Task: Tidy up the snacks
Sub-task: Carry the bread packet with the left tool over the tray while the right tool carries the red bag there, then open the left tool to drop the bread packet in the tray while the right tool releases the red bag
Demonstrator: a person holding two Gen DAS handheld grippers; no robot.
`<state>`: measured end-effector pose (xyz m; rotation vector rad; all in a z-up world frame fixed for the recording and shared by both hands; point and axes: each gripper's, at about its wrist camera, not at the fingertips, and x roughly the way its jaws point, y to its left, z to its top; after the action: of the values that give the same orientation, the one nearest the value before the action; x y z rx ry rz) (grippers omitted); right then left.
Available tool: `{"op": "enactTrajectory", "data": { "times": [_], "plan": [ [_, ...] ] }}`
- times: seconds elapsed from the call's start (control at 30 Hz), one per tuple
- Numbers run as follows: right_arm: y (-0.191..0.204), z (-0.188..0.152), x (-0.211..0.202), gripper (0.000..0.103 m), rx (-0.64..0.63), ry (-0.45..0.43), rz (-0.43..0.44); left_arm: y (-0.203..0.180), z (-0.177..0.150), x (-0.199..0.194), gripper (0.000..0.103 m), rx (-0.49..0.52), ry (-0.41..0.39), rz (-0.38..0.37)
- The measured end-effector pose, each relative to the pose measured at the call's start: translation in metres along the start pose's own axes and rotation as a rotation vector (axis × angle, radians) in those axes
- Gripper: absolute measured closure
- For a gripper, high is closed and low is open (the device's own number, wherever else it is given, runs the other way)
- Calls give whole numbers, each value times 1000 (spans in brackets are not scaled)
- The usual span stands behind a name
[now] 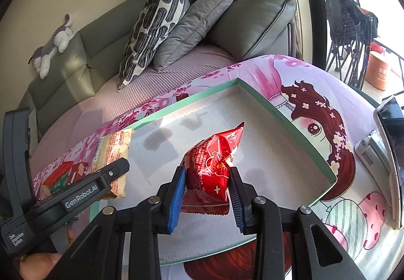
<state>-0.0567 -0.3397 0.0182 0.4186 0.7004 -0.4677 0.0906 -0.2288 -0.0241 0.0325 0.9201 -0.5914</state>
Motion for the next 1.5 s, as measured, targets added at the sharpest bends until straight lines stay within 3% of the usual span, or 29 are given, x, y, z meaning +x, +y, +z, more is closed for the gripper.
{"op": "enactTrajectory", "data": {
  "times": [0.67,0.9,1.33,1.4,1.47,1.5],
  "plan": [
    [1,-1,6,66,-3,30,2,21,-21,-5,61,-34,43,50],
    [3,-1,7,66,-7,41,10,31,-27,-14,61,5,60,69],
    [8,-5,12,65,-19,65,16,68,-44,-37,61,-84,54,96],
    [9,-5,13,64,-22,66,13,67,-42,-38,53,-83,50,100],
    [9,-5,13,64,-17,69,9,63,-40,-41,34,-69,36,113],
    [9,-5,14,63,-15,69,6,62,-39,-44,31,-61,28,120]
  ]
}}
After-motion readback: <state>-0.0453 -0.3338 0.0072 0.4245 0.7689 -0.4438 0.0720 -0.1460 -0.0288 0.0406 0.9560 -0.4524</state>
